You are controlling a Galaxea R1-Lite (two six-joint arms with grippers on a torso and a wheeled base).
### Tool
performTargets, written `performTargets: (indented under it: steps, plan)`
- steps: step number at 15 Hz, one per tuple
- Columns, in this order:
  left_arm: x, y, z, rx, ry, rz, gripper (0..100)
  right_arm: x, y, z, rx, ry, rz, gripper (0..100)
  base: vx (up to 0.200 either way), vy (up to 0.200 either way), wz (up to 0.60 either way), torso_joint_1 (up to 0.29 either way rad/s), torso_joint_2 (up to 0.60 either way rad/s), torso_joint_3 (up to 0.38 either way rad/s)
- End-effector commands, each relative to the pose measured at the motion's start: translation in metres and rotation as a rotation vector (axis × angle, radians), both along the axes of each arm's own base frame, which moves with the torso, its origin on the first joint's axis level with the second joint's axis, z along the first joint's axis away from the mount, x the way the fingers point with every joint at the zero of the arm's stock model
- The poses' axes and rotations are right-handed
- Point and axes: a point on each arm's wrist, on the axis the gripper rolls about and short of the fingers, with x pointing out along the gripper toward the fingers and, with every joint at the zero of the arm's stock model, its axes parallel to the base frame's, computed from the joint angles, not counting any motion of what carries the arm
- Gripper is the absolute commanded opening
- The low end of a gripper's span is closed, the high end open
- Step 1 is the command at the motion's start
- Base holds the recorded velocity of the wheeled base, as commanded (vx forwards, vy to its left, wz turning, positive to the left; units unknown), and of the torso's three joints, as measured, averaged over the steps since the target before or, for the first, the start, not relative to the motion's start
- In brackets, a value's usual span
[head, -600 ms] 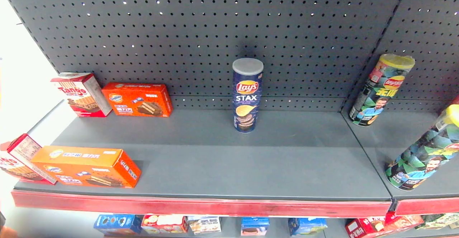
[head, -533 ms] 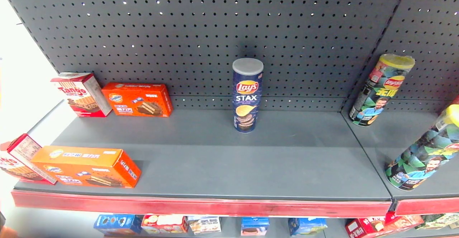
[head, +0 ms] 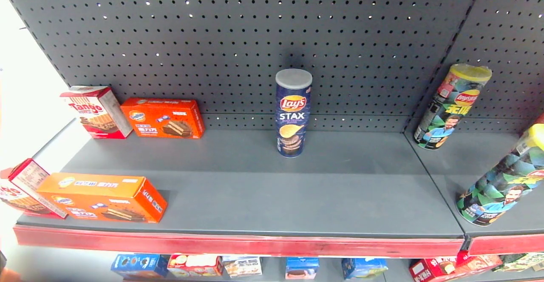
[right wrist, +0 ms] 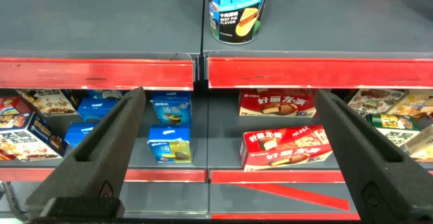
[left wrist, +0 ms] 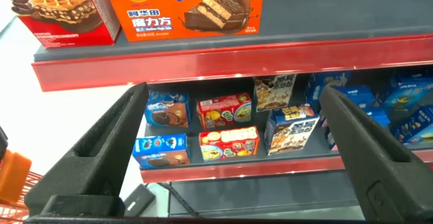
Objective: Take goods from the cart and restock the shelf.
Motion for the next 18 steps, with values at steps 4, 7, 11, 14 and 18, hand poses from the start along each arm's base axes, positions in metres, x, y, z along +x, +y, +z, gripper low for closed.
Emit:
performTargets:
  steps: [4,7,11,14,18]
  plan:
    - [0.0001,0.0,0.0,-0.002,0.001,0.0,100,0.0001,0.0,0.0,0.001,0.001,-0.002,100,0.0,0.0,0.6,-0.001,0.0,0.0]
    - [0.0001,0.0,0.0,-0.002,0.001,0.0,100,0.0001,0.0,0.0,0.001,0.001,0.0,100,0.0,0.0,0.6,0.007,0.0,0.002]
    - [0.0001,0.0,0.0,0.003,0.001,-0.001,100,0.0001,0.0,0.0,-0.001,0.001,0.0,100,0.0,0.0,0.6,0.005,0.0,0.001]
    - [0.0001,0.0,0.0,-0.002,0.001,0.0,100,0.0001,0.0,0.0002,0.002,0.0,-0.003,100,0.0,0.0,0.4,0.002,0.0,0.0]
    - [0.0001,0.0,0.0,0.001,0.001,-0.001,100,0.0001,0.0,0.0002,0.002,0.0,-0.003,100,0.0,0.0,0.0,0.0,0.0,0.0]
